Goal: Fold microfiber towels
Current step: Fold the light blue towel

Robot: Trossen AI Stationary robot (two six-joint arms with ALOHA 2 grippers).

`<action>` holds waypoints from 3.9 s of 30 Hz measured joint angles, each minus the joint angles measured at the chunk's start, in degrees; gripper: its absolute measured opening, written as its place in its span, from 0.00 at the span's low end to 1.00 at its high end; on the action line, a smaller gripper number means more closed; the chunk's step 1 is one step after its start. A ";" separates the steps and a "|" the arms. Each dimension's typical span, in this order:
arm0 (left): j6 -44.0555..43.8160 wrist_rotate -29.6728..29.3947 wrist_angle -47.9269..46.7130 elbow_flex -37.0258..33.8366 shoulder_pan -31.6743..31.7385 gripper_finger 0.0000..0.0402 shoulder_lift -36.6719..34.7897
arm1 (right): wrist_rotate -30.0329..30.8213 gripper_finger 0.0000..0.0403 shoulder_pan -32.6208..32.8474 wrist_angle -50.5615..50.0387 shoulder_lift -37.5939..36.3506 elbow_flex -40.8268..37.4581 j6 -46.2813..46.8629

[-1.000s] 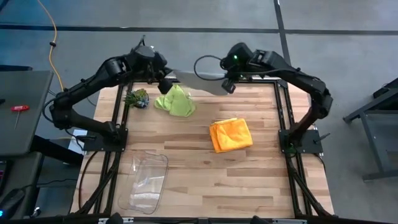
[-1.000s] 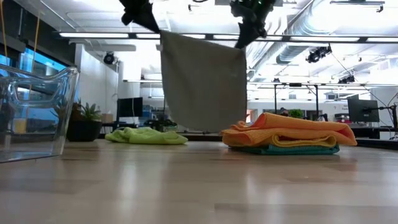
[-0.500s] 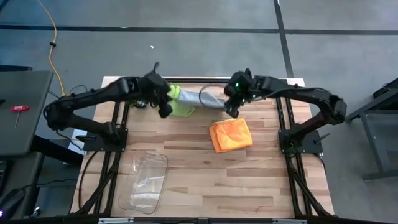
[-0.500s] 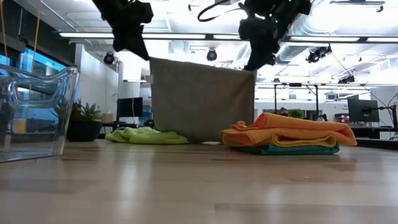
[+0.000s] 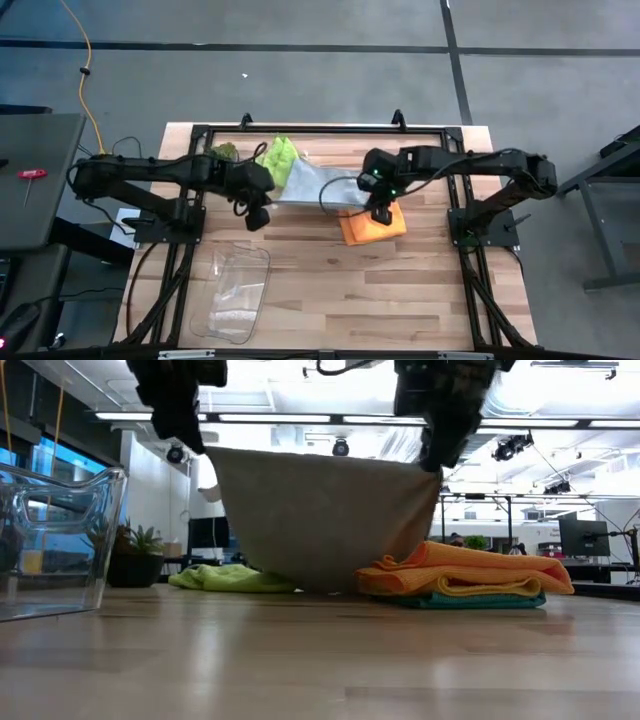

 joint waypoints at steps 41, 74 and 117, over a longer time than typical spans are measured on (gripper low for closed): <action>14.10 0.13 8.28 -0.13 23.26 0.00 15.49 | 0.31 0.00 -15.49 5.07 8.60 -0.16 8.77; 14.77 0.14 5.30 -0.18 24.24 0.31 12.20 | 8.38 0.59 -16.29 0.87 7.74 2.10 7.26; -38.03 8.61 40.32 -16.22 19.22 0.43 26.89 | 7.10 0.60 -15.55 15.89 -9.88 -15.57 19.03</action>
